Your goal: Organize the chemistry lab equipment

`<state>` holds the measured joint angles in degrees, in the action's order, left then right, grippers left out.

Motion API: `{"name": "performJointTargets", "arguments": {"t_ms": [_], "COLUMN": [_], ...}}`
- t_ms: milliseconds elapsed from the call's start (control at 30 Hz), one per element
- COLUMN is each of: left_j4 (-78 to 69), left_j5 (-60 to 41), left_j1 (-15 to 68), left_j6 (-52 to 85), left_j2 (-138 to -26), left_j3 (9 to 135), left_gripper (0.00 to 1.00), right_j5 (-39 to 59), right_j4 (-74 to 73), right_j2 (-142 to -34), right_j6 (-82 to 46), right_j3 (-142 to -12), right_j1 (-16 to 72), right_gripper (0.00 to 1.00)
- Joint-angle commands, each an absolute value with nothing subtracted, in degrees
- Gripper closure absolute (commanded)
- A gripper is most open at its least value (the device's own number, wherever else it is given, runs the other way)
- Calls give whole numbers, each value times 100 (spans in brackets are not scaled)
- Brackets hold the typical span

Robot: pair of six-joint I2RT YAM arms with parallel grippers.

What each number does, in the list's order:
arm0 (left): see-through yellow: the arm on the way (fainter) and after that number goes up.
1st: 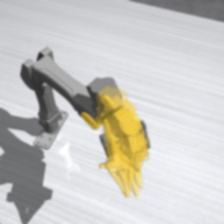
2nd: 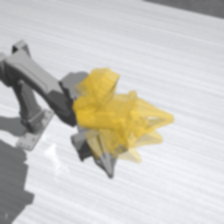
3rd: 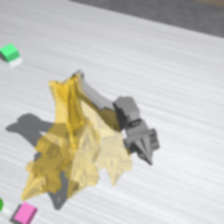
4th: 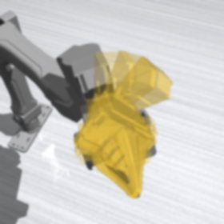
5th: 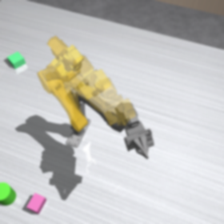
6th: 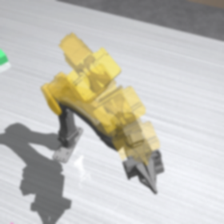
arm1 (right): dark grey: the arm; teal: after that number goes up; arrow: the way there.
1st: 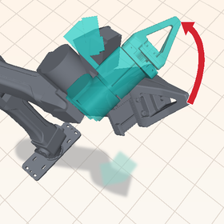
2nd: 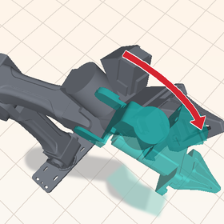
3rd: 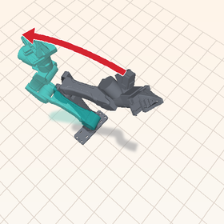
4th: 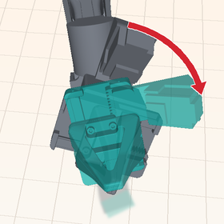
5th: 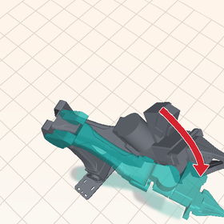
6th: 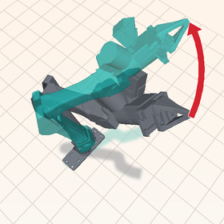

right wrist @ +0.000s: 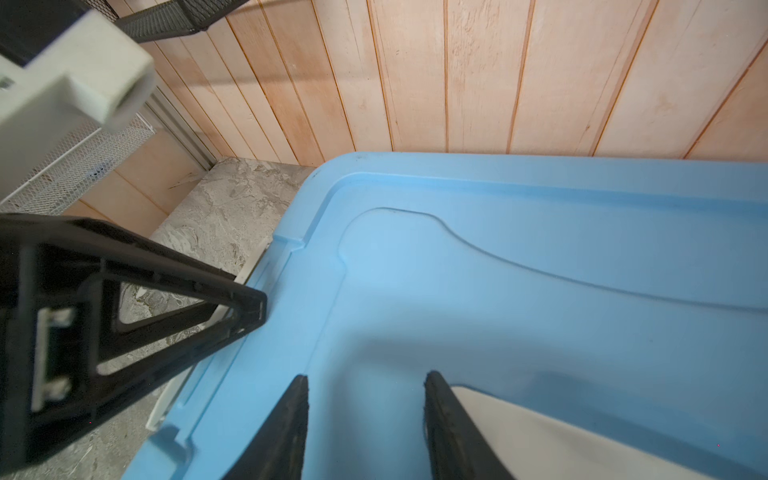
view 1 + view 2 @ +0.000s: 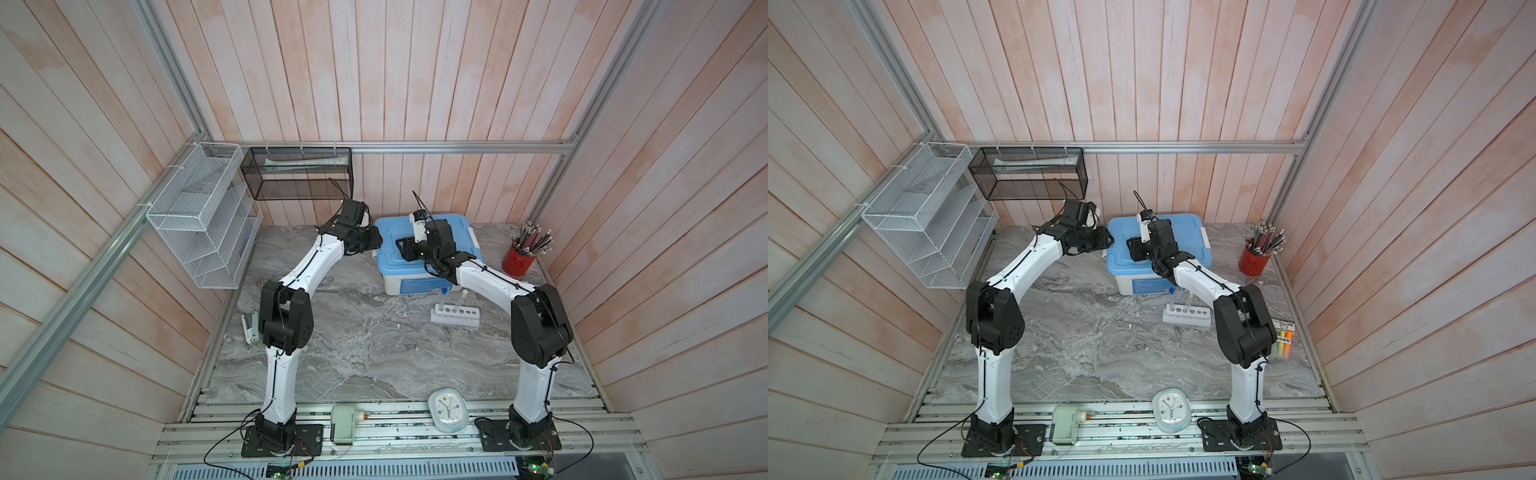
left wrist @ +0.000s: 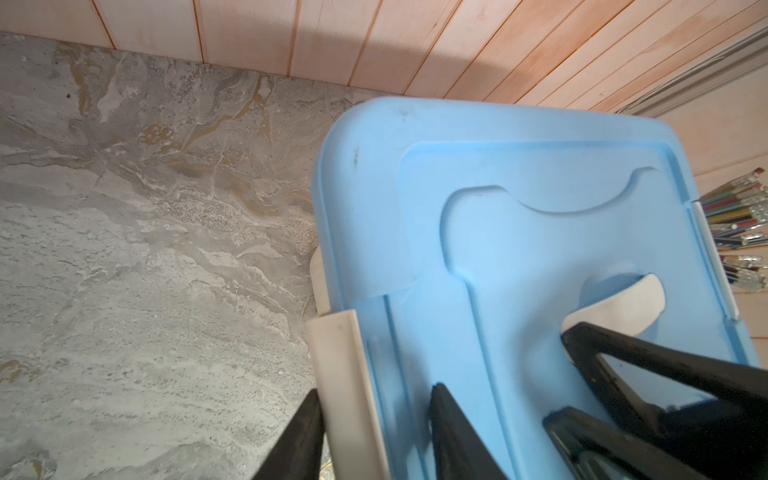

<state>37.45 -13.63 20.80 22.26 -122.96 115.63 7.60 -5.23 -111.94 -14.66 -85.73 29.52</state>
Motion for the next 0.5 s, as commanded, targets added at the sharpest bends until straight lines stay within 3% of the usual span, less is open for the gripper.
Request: {"name": "performJointTargets", "arguments": {"t_ms": [0, 467], "left_j4": [3940, 4287], "left_j5": [-1327, -958], "left_j1": [2091, 2206], "left_j6": [2153, 2045], "left_j2": [-12463, -12646], "left_j3": [11677, 12039], "left_gripper": [60, 64], "right_j5": [1095, 1160], "right_j4": [634, 570], "right_j2": [-11645, -11646], "right_j6": [-1665, -1672], "right_j3": [-8161, -8084], "right_j1": [3002, 3001], "right_gripper": [54, 53]}}
